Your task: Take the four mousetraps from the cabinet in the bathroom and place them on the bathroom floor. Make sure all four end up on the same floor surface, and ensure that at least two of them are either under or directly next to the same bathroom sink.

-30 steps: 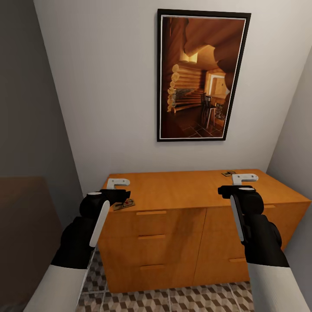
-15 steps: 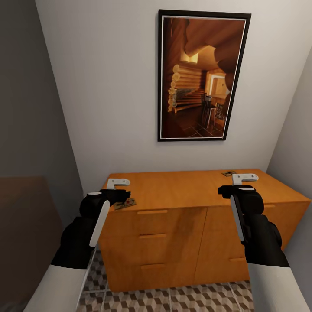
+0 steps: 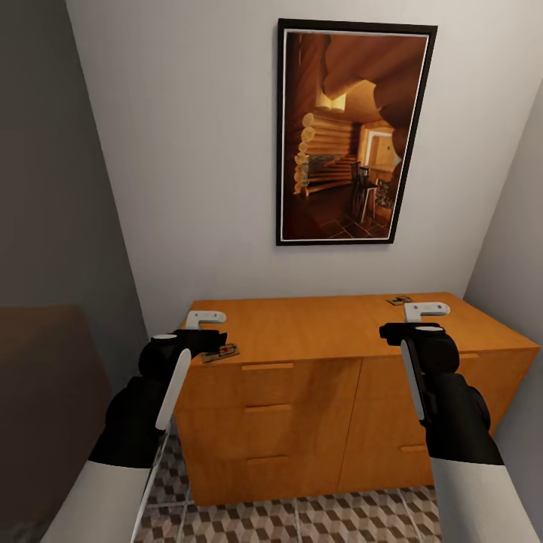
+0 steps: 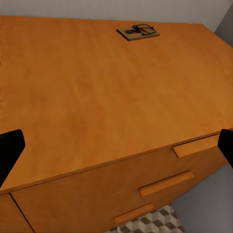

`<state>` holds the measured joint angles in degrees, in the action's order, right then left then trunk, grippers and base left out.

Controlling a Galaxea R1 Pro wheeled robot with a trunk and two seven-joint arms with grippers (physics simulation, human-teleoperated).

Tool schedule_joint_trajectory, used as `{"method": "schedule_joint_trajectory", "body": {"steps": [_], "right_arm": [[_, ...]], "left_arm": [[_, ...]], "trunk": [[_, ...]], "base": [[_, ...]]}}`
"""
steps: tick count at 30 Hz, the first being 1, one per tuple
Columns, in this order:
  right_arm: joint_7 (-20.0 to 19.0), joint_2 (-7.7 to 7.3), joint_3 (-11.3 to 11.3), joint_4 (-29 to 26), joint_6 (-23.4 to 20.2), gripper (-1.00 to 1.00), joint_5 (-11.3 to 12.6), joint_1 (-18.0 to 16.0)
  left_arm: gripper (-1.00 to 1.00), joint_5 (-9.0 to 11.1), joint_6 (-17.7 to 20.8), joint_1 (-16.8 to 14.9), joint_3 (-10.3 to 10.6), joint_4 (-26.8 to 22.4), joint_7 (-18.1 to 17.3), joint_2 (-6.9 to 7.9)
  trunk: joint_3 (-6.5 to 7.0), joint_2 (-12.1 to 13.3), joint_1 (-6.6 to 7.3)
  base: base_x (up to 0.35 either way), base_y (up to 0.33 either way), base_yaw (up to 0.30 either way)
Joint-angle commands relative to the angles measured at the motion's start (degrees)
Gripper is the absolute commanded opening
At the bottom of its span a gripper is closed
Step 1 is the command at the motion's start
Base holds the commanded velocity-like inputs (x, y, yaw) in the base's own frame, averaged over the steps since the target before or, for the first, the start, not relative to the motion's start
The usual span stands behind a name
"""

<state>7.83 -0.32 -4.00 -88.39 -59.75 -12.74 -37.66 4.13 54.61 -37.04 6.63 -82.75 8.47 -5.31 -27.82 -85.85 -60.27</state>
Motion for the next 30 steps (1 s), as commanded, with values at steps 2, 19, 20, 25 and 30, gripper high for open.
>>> {"method": "schedule_joint_trajectory", "body": {"steps": [2,19,20,25,30], "right_arm": [[0.2,-0.03,0.0,0.0,-0.3,1.0,0.1,0.0],[0.2,0.01,0.1,0.0,-0.3,1.0,0.2,0.0],[0.2,0.0,0.1,0.0,-0.3,1.0,0.2,0.0],[0.2,-0.02,0.0,0.0,-0.3,1.0,0.3,0.0],[0.1,-0.03,0.0,0.0,-0.3,1.0,0.5,0.0]], "left_arm": [[1.0,0.4,0.2,0.0,0.0,0.0,0.5,0.01],[1.0,0.4,0.3,0.0,0.0,0.0,0.5,0.04],[1.0,0.4,0.3,0.0,0.0,0.0,0.4,0.06],[1.0,0.9,0.5,0.0,0.0,0.4,0.1,0.6],[1.0,1.2,1.3,-0.1,0.0,0.6,-0.7,1.91]], "trunk": [[-0.07,0.0,0.0],[-0.07,0.0,0.0],[-0.07,0.0,0.0],[-0.07,0.0,0.0],[-0.07,0.0,0.0]], "base": [[-0.005,0.004,0.0],[-0.001,0.001,0.0],[0.0,0.0,0.0],[0.0,0.0,0.0],[0.0,0.0,0.0]]}}
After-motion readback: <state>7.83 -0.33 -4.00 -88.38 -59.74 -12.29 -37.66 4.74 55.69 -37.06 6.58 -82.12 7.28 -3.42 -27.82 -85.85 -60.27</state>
